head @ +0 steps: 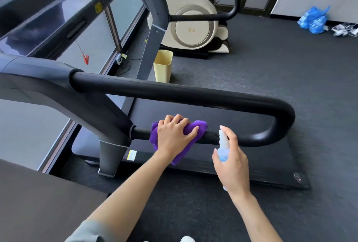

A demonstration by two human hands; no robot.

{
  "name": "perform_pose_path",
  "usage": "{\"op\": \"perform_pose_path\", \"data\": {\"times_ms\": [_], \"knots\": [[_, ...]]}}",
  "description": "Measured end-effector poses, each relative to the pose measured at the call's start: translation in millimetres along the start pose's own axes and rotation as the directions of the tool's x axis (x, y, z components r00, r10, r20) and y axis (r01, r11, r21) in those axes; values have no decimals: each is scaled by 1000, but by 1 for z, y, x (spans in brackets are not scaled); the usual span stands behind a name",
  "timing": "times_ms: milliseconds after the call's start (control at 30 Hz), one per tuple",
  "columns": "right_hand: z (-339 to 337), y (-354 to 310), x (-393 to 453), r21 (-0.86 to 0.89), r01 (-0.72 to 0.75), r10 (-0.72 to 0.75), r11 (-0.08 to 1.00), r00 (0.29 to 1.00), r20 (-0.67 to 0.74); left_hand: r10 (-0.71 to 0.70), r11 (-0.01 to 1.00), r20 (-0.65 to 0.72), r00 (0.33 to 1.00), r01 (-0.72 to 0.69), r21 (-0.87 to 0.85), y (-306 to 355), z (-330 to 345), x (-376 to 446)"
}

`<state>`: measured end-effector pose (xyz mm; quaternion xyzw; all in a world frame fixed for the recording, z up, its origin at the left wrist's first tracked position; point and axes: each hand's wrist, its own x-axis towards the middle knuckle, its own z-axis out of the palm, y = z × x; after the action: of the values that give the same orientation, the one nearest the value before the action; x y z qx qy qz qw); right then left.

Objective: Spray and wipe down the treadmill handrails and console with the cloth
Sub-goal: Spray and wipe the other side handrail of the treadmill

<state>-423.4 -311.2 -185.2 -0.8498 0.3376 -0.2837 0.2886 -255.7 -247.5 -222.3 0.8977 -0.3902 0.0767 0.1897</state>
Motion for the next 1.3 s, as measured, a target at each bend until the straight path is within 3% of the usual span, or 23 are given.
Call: {"op": "perform_pose_path", "data": {"times_ms": [167,233,400,633,767,967,1100,1300], "knots": [[10,-11,8,26,26,-27,999,999,21,-60,998,-70,996,61,16,-91,-22,-13],[14,-14,9,39,33,-34,999,999,17,-45,998,-77,996,48,29,-98,-21,-16],[10,-3,8,33,10,-9,999,1000,-29,-151,988,-138,979,154,11,-55,-5,-8],[-13,23,7,-43,-90,88,995,995,-45,-13,998,-54,998,9,-69,54,10,-3],[-24,27,6,-24,-112,111,993,993,-39,85,995,16,996,-86,51,32,5,-1],[-25,31,2,-7,-88,87,996,996,-31,-154,987,-3,988,154,50,-53,-14,-4],[-30,41,-5,7,-109,109,994,992,-64,-250,968,-31,968,251,28,-8,-7,-6],[-53,62,-18,-17,-113,111,993,986,-121,-26,998,27,999,27,-50,123,11,0]]}}
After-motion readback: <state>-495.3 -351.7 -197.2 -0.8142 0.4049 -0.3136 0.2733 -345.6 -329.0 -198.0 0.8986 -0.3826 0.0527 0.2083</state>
